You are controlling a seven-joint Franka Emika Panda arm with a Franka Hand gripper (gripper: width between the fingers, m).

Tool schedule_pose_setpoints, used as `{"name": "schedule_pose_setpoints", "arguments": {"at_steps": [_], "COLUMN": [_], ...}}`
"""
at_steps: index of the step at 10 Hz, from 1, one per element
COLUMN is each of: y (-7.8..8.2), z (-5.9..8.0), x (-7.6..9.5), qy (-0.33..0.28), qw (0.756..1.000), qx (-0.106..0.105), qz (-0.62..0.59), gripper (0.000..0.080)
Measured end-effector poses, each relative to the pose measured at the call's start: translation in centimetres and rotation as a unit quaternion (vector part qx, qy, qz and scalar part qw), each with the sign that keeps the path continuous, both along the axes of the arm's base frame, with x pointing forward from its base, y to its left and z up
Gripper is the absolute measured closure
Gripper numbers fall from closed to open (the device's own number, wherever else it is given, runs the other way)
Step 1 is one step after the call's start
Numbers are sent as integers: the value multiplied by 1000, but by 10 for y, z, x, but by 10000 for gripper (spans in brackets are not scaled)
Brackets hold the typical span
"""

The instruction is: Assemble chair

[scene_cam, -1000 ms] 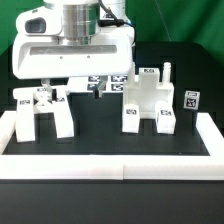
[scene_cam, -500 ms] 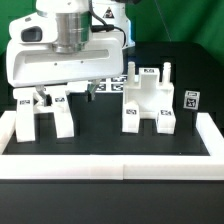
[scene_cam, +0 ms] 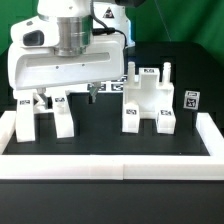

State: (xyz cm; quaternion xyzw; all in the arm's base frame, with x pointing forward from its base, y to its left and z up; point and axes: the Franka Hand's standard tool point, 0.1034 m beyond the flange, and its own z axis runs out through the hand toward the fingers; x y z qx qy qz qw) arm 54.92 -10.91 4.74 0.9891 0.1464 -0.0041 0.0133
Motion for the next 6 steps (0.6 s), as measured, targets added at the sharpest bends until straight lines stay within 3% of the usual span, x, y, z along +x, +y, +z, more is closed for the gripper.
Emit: {"name": "schedule_pose_setpoints", "arguments": {"at_steps": [6], "y": [-12], "z": [-17], "x": [4], "qy": [6], "qw": [1000], "qx": [-6], "qz": [9], "gripper": [151]}}
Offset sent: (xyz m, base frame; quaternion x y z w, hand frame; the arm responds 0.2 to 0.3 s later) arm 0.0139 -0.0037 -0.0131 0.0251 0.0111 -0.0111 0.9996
